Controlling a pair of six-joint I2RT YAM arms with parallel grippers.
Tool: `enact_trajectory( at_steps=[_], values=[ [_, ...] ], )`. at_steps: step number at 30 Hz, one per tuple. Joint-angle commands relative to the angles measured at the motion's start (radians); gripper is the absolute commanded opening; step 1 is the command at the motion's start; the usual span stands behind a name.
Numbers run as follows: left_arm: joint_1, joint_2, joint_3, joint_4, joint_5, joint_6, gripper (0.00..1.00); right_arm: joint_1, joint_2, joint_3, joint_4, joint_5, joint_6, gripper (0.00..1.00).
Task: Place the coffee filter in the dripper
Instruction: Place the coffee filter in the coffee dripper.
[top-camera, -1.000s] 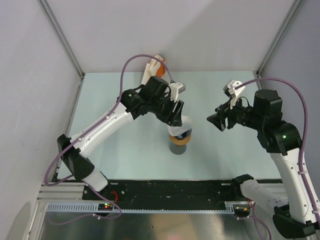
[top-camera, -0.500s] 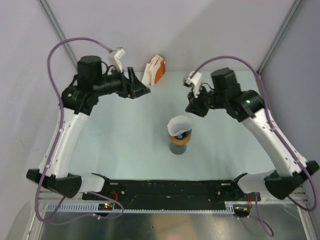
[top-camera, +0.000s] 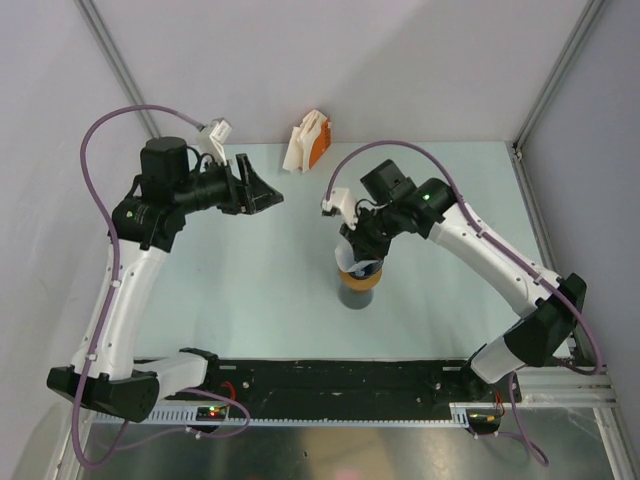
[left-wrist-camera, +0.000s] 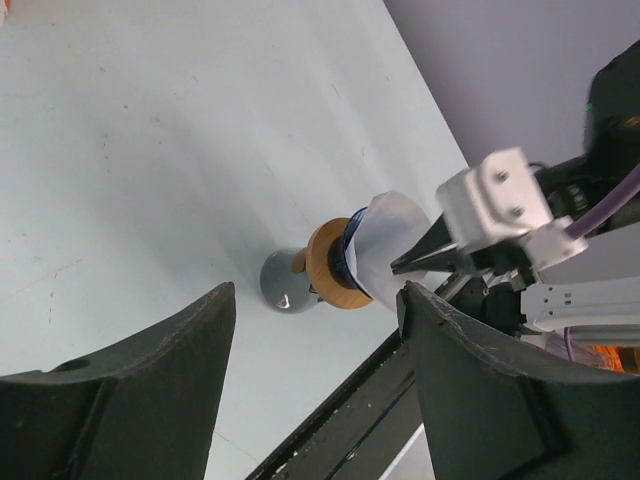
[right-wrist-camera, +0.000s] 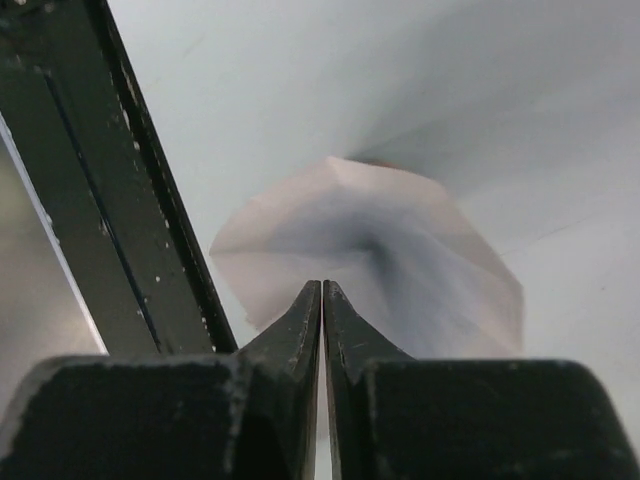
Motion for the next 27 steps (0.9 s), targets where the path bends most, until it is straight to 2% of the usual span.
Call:
enact_trajectory(
  at_steps=[1, 9, 22, 27],
  values=[
    [0.018, -0.030, -0.005, 0.038, 0.014, -0.024, 0.72, 0.023, -0.005, -0.061, -0.004, 0.048, -0.043, 0.08],
    [0.019, -0.025, -0.015, 0.050, 0.028, -0.036, 0.71, 0.035, 0.015, -0.110, 0.034, 0.120, -0.059, 0.12],
    [0.020, -0.034, -0.029, 0.062, 0.020, -0.041, 0.71, 0.062, 0.054, -0.145, 0.116, 0.207, -0.053, 0.30],
    [0.021, -0.027, -0.025, 0.069, 0.019, -0.044, 0.71, 0.070, 0.050, -0.189, 0.166, 0.223, -0.056, 0.31]
  ],
)
